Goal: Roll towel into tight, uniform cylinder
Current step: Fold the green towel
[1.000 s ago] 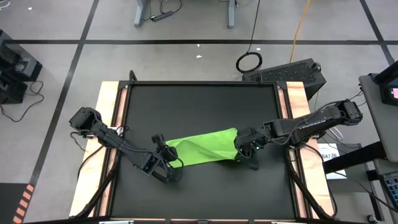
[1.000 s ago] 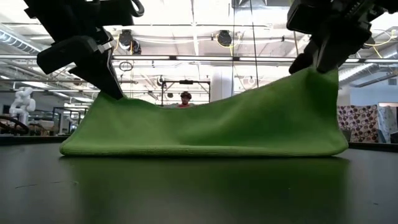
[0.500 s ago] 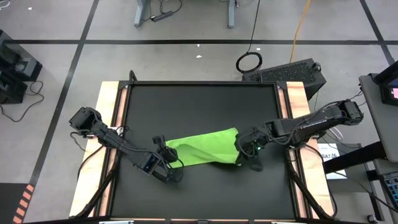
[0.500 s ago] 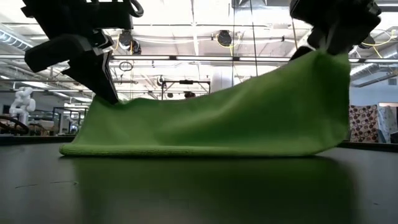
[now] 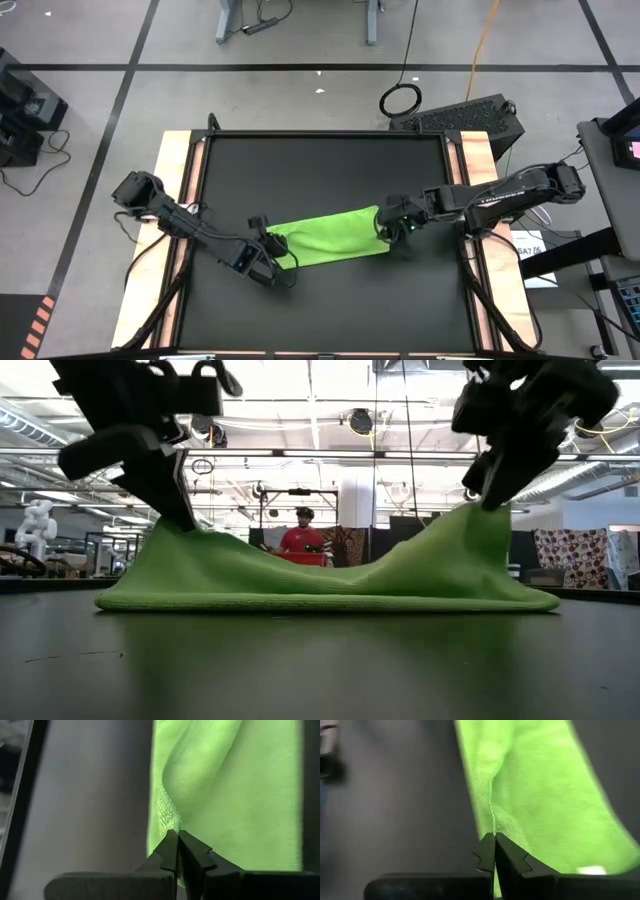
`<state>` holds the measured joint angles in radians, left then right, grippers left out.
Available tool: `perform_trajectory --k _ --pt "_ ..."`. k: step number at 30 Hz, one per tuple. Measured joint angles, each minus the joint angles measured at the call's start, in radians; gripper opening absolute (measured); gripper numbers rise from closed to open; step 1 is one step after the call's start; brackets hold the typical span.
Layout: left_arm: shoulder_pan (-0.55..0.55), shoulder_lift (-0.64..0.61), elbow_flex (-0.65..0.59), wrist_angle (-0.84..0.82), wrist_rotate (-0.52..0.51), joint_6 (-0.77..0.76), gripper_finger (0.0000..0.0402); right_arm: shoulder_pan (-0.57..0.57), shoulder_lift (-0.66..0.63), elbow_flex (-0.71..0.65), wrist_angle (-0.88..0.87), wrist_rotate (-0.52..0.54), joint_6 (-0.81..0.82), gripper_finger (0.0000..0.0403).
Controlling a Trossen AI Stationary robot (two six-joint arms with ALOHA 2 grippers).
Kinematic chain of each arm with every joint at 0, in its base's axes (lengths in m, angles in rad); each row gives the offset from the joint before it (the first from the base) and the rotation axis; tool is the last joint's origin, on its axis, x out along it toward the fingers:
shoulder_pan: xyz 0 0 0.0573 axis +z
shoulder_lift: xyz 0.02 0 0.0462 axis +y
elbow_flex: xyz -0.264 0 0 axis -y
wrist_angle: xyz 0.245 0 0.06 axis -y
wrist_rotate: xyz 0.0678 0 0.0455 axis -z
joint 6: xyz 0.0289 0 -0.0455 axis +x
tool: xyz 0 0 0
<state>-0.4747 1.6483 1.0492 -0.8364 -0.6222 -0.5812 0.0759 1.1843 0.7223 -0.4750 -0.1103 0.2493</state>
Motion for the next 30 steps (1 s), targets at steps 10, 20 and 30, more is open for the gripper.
perform_trajectory --k 10,20,30 --pt "0.053 0.001 -0.017 -0.029 0.0 -0.063 0.0013 -0.128 0.001 0.0 -0.083 0.117 -0.041 0.0" --pt "0.104 0.001 -0.045 0.054 0.04 0.011 0.0013 -0.227 0.005 0.0 -0.141 0.116 -0.074 0.0" --pt "0.104 0.001 -0.045 0.049 0.042 0.012 0.0019 -0.282 0.113 0.0 -0.13 0.121 -0.128 0.0034"
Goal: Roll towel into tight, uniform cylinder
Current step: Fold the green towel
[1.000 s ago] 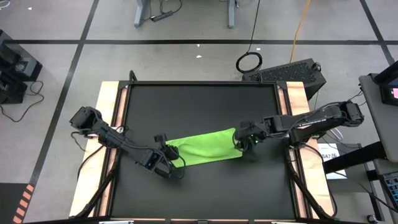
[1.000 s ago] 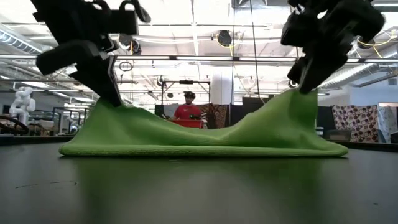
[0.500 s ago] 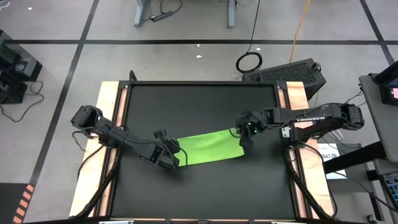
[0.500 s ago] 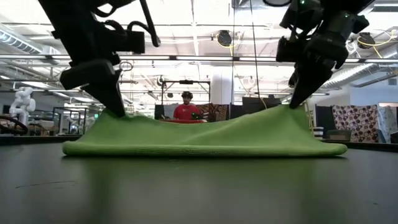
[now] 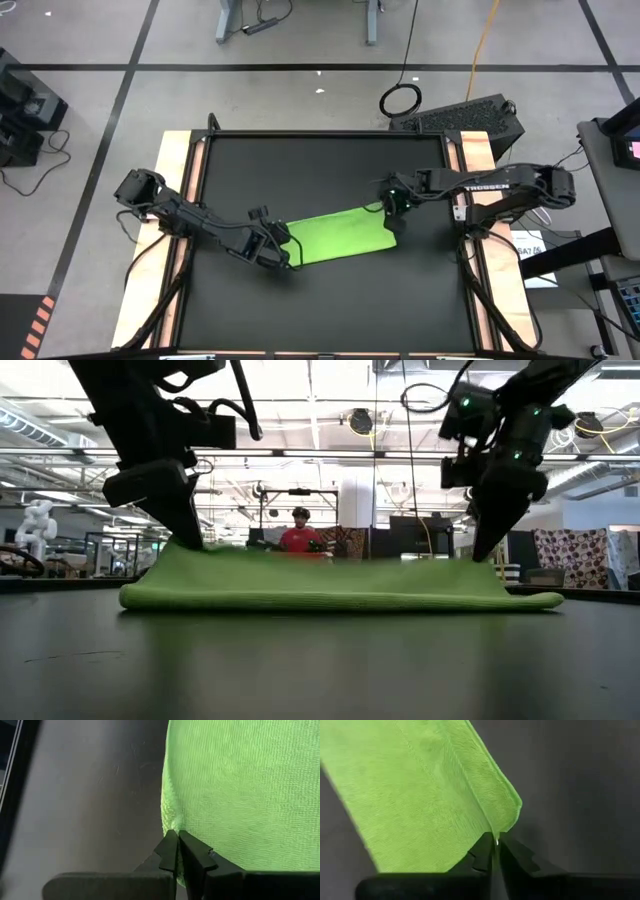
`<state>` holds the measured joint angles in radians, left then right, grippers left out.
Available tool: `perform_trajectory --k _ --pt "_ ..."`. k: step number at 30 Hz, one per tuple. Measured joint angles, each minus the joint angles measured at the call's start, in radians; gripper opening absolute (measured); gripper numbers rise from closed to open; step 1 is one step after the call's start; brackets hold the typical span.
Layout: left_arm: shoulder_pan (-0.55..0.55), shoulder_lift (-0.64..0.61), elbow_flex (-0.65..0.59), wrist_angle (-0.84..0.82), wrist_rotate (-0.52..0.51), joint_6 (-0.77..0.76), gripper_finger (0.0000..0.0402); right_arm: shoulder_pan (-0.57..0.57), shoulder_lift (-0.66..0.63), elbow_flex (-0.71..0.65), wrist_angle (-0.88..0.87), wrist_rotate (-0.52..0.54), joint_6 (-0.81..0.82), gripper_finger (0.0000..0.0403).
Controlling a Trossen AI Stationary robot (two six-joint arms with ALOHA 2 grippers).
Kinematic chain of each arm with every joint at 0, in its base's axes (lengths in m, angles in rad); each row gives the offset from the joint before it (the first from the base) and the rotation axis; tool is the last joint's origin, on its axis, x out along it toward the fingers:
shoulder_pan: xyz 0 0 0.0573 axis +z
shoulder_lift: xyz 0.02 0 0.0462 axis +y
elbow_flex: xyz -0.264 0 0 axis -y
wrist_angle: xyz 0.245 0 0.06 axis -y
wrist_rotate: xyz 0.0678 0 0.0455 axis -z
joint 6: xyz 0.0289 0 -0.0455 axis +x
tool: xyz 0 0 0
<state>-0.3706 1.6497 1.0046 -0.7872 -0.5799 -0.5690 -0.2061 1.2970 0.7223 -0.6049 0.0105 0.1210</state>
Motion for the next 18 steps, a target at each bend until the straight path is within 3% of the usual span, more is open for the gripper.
perform_trajectory --k 4,10,14,18 --pt "0.0 0.0 0.0 0.0 -0.015 -0.001 0.0062 -0.004 0.053 0.0 0.006 0.087 -0.024 0.009" --pt "0.0 0.0 0.0 -0.002 -0.075 -0.003 0.0167 -0.003 0.037 0.0 0.006 0.124 -0.027 0.0177" --pt "0.0 0.0 0.0 -0.026 -0.117 -0.028 0.0209 -0.002 -0.019 0.0 -0.007 0.142 -0.022 0.0199" --pt "-0.003 0.0 0.0 -0.001 -0.108 -0.013 0.0214 -0.002 -0.087 0.0 -0.021 0.151 -0.022 0.0197"
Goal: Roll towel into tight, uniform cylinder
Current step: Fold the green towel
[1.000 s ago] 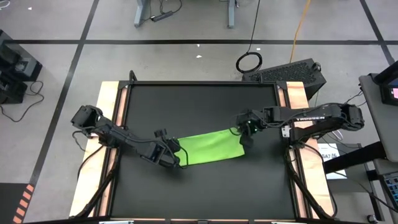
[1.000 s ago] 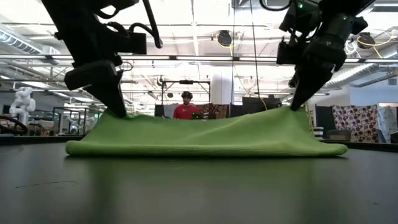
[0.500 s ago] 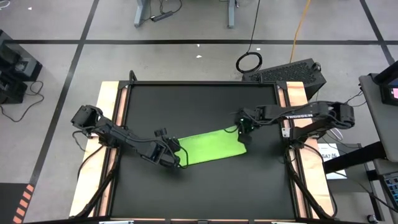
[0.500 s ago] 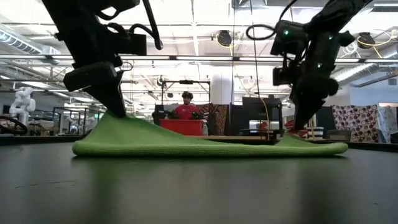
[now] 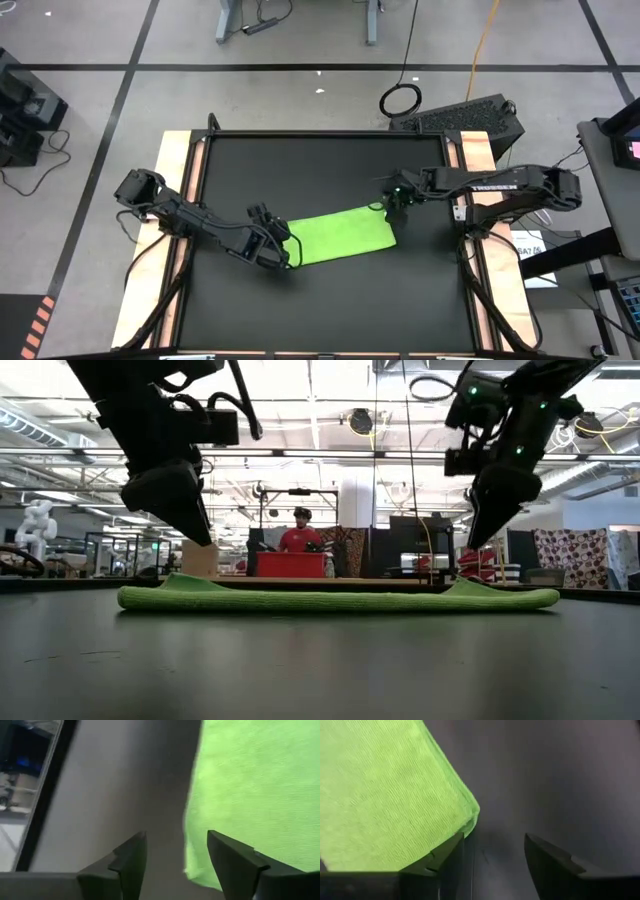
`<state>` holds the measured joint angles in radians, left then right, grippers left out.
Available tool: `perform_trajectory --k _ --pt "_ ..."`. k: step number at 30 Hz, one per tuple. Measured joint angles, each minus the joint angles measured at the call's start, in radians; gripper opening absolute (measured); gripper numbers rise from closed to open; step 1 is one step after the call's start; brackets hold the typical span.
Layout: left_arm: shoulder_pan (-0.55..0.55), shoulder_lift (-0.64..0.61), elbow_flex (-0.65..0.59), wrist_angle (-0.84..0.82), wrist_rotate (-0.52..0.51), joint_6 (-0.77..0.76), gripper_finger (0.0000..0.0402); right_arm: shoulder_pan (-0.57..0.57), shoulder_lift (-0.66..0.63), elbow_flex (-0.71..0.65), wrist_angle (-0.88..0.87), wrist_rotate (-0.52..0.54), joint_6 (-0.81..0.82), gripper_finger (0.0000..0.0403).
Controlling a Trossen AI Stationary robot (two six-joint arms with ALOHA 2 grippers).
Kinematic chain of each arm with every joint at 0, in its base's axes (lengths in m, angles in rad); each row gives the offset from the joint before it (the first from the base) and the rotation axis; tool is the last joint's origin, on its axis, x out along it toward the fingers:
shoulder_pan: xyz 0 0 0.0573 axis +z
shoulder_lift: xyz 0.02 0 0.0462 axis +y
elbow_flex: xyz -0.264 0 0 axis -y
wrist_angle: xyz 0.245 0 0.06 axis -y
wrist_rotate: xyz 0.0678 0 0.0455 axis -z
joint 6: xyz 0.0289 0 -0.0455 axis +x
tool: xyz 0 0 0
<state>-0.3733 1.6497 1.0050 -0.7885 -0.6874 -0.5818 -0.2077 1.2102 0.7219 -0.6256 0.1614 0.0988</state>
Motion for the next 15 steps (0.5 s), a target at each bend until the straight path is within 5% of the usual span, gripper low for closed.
perform_trajectory --k 7,15 --pt "0.0 0.0 0.0 0.187 0.205 0.2 0.0214 0.068 -0.055 0.0 0.071 -0.143 -0.023 0.018" --pt "0.033 0.039 0.0 0.195 0.263 0.277 0.0214 0.264 -0.006 0.0 0.226 -0.17 -0.007 0.0165"
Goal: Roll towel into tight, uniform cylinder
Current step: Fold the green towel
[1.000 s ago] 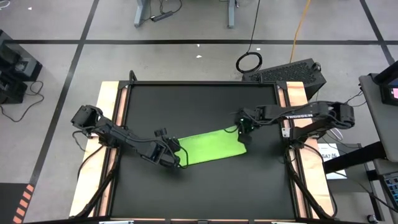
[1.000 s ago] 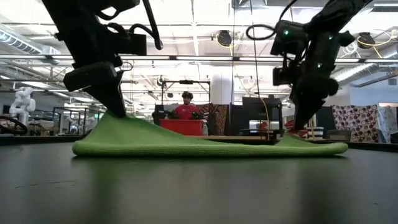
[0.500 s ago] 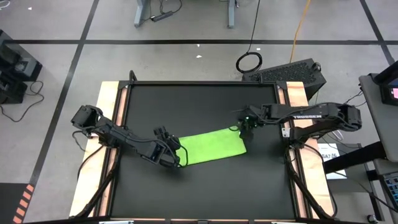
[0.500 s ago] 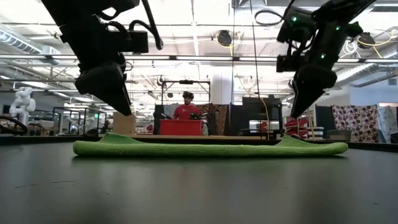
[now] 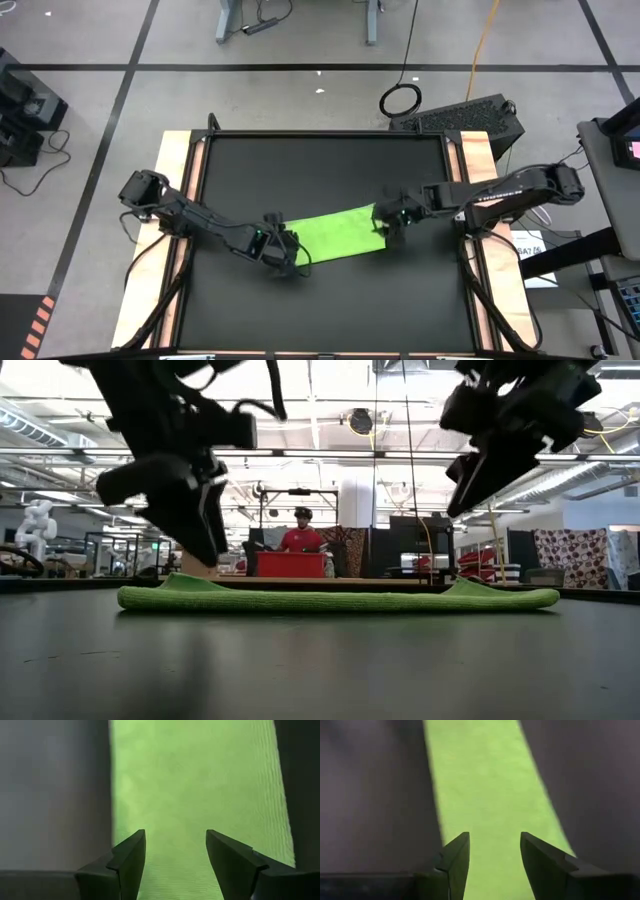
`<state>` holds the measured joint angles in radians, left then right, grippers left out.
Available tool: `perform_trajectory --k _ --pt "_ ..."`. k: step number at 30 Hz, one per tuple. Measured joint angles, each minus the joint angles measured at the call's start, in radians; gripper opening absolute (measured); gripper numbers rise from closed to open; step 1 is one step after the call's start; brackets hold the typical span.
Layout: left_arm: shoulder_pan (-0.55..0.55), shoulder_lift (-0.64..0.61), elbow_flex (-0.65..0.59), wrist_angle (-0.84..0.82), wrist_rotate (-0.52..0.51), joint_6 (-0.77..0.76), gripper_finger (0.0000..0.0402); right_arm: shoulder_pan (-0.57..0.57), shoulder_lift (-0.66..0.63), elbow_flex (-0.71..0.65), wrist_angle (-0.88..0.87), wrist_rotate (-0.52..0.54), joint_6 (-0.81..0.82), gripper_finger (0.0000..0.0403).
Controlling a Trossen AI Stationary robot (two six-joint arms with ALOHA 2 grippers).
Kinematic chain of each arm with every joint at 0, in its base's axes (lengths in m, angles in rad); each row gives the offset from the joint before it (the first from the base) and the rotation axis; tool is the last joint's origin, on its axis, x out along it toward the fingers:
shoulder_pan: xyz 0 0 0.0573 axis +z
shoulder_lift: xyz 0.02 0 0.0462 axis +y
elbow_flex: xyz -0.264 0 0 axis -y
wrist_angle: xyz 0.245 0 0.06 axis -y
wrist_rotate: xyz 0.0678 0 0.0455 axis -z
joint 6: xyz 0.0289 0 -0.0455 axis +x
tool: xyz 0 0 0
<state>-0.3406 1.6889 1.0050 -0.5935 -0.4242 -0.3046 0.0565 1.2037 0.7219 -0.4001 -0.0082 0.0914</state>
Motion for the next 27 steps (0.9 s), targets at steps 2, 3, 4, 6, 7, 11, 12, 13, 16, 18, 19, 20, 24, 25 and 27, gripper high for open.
perform_trajectory --k 2,3,4,6,7,11,12,13,16,18,19,20,24,25,27 --pt "0.016 0.022 0.0 -0.001 0.049 0.022 0.0214 0.047 0.023 0.0 0.022 0.001 0.018 0.0163" --pt "0.024 0.033 0.0 0.003 0.071 0.031 0.0214 0.067 0.035 0.0 0.032 0.003 0.027 0.0161" --pt "0.032 0.043 0.0 0.005 0.086 0.042 0.0214 0.087 0.046 0.0 0.037 0.004 0.038 0.016" --pt "0.045 0.061 0.0 0.014 0.117 0.057 0.0214 0.123 0.073 0.0 0.042 0.015 0.064 0.0157" --pt "0.051 0.067 0.0 0.015 0.134 0.059 0.0214 0.141 0.088 0.0 0.048 0.028 0.081 0.0156" --pt "0.067 0.079 0.0 0.05 0.212 0.059 0.0214 0.199 0.143 0.0 0.045 0.141 0.227 0.0147" --pt "0.067 0.078 0.0 0.061 0.229 0.057 0.0214 0.209 0.157 0.0 0.035 0.157 0.263 0.0144" --pt "0.066 0.078 0.0 0.074 0.245 0.054 0.0214 0.221 0.171 0.0 0.017 0.164 0.296 0.0141" --pt "0.063 0.079 0.0 0.117 0.292 0.048 0.0214 0.246 0.221 0.0 -0.007 0.181 0.358 0.0132" --pt "0.058 0.079 0.0 0.143 0.313 0.036 0.0214 0.257 0.259 0.0 -0.024 0.21 0.382 0.0127" --pt "0.057 0.079 0.0 0.154 0.318 0.028 0.0214 0.257 0.277 0.0 -0.022 0.228 0.388 0.0125" --pt "0.056 0.079 0.0 0.165 0.319 0.022 0.0214 0.256 0.295 0.0 -0.017 0.248 0.392 0.0122" --pt "0.048 0.079 0.0 0.186 0.344 0.007 0.0214 0.236 0.349 0.0 -0.015 0.292 0.386 0.0114" --pt "0.044 0.079 0.0 0.192 0.347 -0.001 0.0214 0.228 0.358 0.0 -0.02 0.297 0.379 0.0112" --pt "0.036 0.087 0.0 0.199 0.35 -0.014 0.0214 0.21 0.365 0.001 -0.023 0.3 0.357 0.0109"
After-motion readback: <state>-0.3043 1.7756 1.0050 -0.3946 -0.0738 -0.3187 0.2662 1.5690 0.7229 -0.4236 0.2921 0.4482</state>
